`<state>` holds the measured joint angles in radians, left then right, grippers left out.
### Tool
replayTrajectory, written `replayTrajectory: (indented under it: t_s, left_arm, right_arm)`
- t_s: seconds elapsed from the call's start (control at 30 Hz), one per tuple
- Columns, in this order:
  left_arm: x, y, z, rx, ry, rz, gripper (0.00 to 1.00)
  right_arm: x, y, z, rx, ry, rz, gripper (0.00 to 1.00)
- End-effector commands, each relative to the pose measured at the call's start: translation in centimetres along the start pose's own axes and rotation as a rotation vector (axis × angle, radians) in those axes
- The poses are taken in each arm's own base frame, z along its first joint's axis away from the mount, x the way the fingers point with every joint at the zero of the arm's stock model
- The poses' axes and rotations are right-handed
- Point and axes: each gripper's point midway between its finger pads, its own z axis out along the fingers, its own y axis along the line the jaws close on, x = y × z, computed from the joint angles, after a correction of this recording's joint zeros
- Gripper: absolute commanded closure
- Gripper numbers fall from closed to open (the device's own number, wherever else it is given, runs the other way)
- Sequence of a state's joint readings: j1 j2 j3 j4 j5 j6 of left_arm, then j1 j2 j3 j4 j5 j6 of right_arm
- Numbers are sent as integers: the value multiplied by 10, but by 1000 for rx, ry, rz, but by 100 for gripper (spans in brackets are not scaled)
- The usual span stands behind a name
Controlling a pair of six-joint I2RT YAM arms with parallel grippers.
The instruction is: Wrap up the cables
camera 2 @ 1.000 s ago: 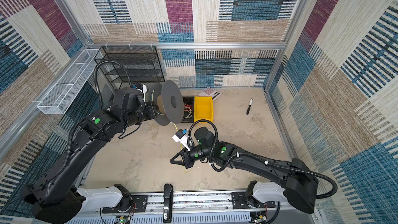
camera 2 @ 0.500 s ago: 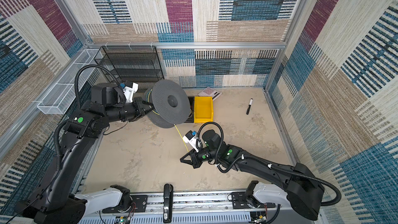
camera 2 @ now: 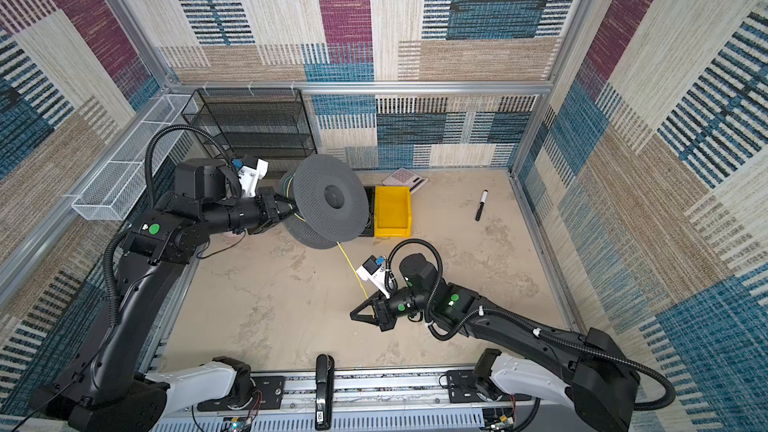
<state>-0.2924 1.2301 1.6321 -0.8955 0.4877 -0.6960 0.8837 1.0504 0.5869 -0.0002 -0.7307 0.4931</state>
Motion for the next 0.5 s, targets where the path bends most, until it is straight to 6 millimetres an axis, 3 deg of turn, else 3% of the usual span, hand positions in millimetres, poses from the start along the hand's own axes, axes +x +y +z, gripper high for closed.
replayTrajectory:
  t_s: [0.0, 0.17, 0.33, 0.47]
  left_arm:
    - [-44, -38, -17, 163, -174, 65, 100]
    - [-49, -69, -30, 381, -89, 129, 100]
    - [-17, -60, -32, 371, -3, 231, 100]
    - [24, -44, -35, 364, 78, 319, 100]
  right_arm:
    - [26, -22, -5, 73, 50, 145, 100]
    - [25, -83, -31, 214, -3, 288, 100]
    - [-23, -107, -56, 298, -51, 266, 100]
    - [-57, -121, -75, 327, -68, 265, 100]
